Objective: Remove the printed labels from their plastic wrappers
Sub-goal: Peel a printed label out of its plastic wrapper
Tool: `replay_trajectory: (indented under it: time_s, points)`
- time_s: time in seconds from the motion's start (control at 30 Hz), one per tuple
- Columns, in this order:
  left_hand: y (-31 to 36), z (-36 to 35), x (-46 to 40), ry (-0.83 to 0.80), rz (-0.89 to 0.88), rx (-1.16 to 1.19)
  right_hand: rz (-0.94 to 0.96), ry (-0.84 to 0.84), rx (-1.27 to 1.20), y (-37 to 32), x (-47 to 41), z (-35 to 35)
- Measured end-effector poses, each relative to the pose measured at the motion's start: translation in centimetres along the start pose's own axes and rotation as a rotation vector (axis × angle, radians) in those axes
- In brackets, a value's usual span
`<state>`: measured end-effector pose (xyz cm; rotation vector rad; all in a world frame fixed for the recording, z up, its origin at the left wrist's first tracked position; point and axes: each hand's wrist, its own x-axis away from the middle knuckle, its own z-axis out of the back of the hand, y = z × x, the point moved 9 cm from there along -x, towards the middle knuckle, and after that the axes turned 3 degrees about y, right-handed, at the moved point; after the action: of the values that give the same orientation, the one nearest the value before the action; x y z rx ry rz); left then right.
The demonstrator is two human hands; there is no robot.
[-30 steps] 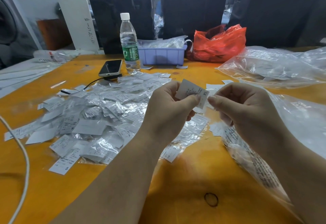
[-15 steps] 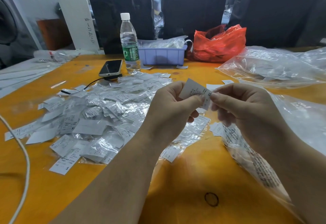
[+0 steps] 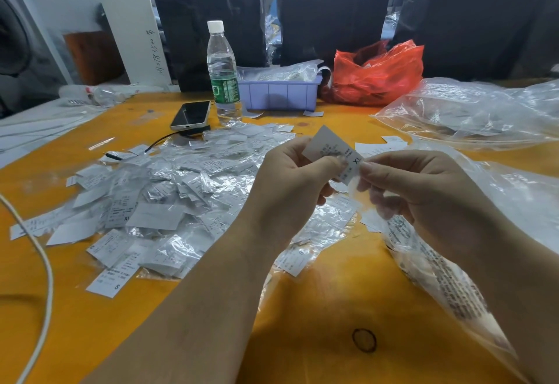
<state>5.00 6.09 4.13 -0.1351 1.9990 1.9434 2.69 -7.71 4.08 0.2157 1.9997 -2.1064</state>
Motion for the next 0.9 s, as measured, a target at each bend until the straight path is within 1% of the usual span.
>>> replay_trajectory:
  time_s: [0.2,0.37,0.47,0.57,0.7,0.9]
  points:
    - [0.1,0.1,0.1,0.013,-0.012,-0.016,0.007,-0.029,0.055,0.2,-0.1,-0.2]
    - [-0.1,0.7,0.0,0.073,-0.006,0.001,0.008,-0.01,0.095,0.3,-0.1,0.0]
    - [-0.1,0.9,-0.1,0.098,0.0,0.023,0.01,0.031,0.103,0.4,-0.1,0.3]
    - [-0.2,0.9,-0.1,0.094,0.004,0.023,0.009,0.074,0.111,0.4,-0.1,0.6]
    - [-0.3,0.7,-0.1,0.078,-0.006,-0.015,0.002,0.121,0.056,0.3,-0.1,0.9]
    - [-0.4,0.3,-0.1,0.055,-0.004,-0.023,0.026,0.136,0.03,0.1,-0.1,1.2]
